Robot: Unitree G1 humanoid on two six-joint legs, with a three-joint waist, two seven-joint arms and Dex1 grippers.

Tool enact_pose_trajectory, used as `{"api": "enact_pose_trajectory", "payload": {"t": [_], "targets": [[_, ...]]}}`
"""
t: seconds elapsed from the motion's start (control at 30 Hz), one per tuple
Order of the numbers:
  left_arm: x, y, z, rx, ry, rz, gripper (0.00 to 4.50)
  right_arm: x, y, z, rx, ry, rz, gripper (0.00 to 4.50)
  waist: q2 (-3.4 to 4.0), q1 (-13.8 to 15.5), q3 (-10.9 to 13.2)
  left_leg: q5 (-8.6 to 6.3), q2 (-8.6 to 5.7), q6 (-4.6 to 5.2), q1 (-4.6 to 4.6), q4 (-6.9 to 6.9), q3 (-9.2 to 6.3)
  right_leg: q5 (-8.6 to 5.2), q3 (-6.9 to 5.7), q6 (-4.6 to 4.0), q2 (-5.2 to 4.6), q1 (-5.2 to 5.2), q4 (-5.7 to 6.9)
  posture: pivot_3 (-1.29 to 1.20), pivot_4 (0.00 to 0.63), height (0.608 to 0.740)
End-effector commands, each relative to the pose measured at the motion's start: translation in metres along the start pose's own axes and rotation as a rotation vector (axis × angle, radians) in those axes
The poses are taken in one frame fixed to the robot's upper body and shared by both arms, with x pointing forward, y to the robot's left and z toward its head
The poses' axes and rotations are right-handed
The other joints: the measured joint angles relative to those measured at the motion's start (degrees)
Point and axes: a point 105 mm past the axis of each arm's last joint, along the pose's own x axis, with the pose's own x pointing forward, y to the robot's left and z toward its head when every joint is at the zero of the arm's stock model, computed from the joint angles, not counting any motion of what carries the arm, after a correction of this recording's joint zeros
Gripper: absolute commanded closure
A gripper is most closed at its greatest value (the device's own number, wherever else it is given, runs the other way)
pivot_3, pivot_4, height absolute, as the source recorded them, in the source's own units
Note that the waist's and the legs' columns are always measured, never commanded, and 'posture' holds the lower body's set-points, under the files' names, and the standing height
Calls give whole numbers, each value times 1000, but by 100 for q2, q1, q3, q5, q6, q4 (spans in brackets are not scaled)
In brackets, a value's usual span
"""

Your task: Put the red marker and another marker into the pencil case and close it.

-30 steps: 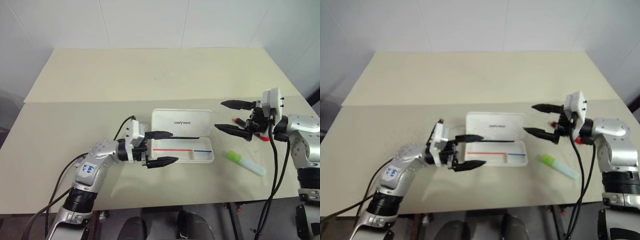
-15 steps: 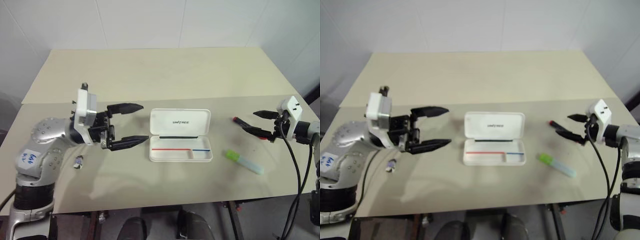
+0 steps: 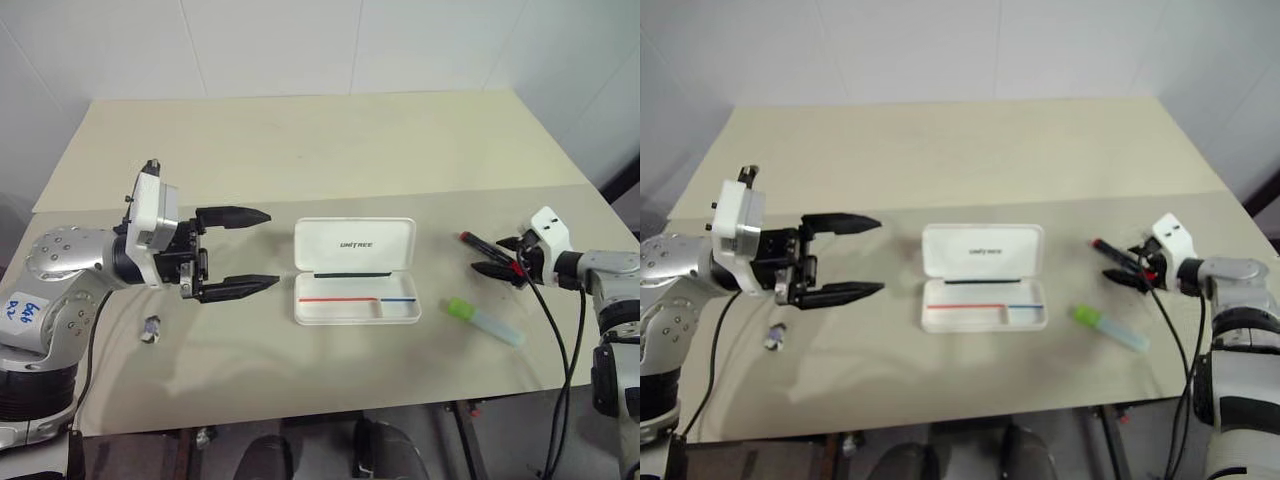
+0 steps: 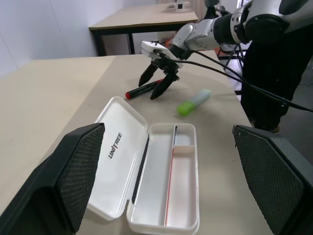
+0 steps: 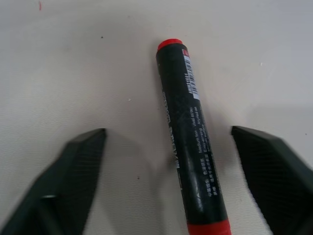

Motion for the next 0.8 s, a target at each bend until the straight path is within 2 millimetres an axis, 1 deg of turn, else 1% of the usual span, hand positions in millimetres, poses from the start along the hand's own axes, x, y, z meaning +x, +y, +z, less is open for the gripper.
{"api": "enact_pose_trajectory", "payload": {"t": [0.03,0.1,0.2,0.23,0.33,0.43,0.47,0.53,0.6,0.67,0.73,0.8], "targets": [[-6,0,10,64,9,23,0,-2,-4,3,-1,-15,-22,1737,0,3,0,0,0,0,0,0,0,0,0,0,0,0,0,0,150,740],[-7,1,11,69,13,28,0,-2,-3,2,3,-21,-19,2447,0,2,0,1,0,-2,0,0,0,0,0,0,1,0,0,0,150,740],[-6,0,11,72,15,29,0,-2,-2,1,7,-26,-11,3631,0,-5,0,2,1,-4,0,0,-1,0,0,0,2,0,1,0,150,740],[-6,0,11,72,14,29,0,-3,-2,1,7,-25,-11,3924,0,-8,0,2,1,-4,1,0,-1,0,0,0,2,0,0,0,150,740],[-3,0,10,72,12,20,0,-4,-2,3,-8,-34,-5,3928,0,-10,0,2,1,-4,0,0,-1,0,0,0,2,0,1,0,150,740],[0,1,7,70,12,9,0,-5,-2,18,-46,-89,15,3928,2,-16,1,2,1,-4,0,-1,-1,0,0,0,2,0,0,0,150,740],[0,1,6,70,11,5,0,-6,-2,30,-68,-130,28,3928,4,-18,2,2,1,-4,0,-1,-1,0,0,0,2,0,0,0,150,740],[2,1,4,67,10,0,0,-9,-2,45,-100,-182,48,3928,9,-23,5,2,1,-4,0,-1,0,0,0,0,2,0,0,0,150,740],[2,0,0,58,8,-4,0,-15,0,64,-155,-241,84,3928,12,-36,7,2,1,-4,0,-1,0,0,0,0,2,0,0,0,150,740],[1,1,-5,49,9,-3,0,-24,4,88,-222,-312,123,3928,14,-50,9,2,1,-4,1,-1,0,0,0,0,2,0,0,0,150,740],[0,1,-9,46,10,1,0,-32,7,104,-270,-361,145,3928,16,-62,9,3,1,-4,1,-1,-1,0,0,0,2,0,0,0,150,740],[1,1,-12,43,5,9,0,-41,15,120,-327,-421,185,3928,17,-59,10,3,2,-5,0,-2,-5,0,-2,0,3,-1,2,0,150,740]]}}
